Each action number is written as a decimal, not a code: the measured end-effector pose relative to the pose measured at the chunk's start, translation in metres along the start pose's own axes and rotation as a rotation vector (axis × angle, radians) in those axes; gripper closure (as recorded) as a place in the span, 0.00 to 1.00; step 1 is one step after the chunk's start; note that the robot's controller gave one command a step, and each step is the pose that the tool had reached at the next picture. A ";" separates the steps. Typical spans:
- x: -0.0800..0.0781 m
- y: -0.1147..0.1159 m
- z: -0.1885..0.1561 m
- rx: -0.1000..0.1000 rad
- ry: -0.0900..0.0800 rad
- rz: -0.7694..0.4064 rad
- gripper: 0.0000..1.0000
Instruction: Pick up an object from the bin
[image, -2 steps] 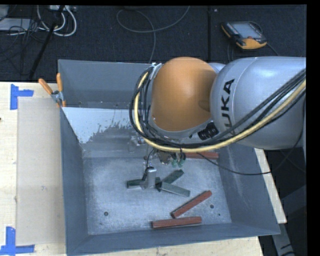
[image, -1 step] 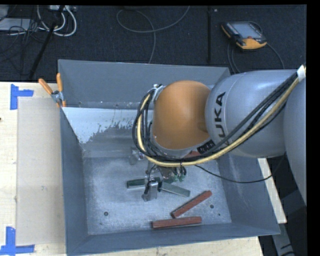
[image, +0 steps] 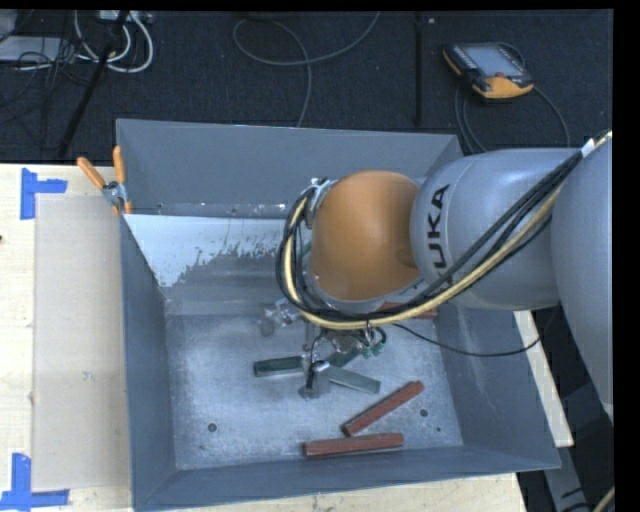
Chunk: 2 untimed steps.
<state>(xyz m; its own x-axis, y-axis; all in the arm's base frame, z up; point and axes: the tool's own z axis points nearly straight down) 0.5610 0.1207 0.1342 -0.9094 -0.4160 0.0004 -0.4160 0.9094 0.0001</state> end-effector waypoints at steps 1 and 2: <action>0.040 -0.020 0.062 0.000 -0.007 -0.059 1.00; 0.042 -0.020 0.064 -0.001 -0.001 -0.057 0.00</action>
Offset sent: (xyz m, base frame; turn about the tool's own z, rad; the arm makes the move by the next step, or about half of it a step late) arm 0.0000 0.0000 0.0000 0.0000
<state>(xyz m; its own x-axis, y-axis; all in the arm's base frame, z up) 0.5313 0.0851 0.0699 -0.8843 -0.4670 -0.0007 -0.4670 0.8843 0.0009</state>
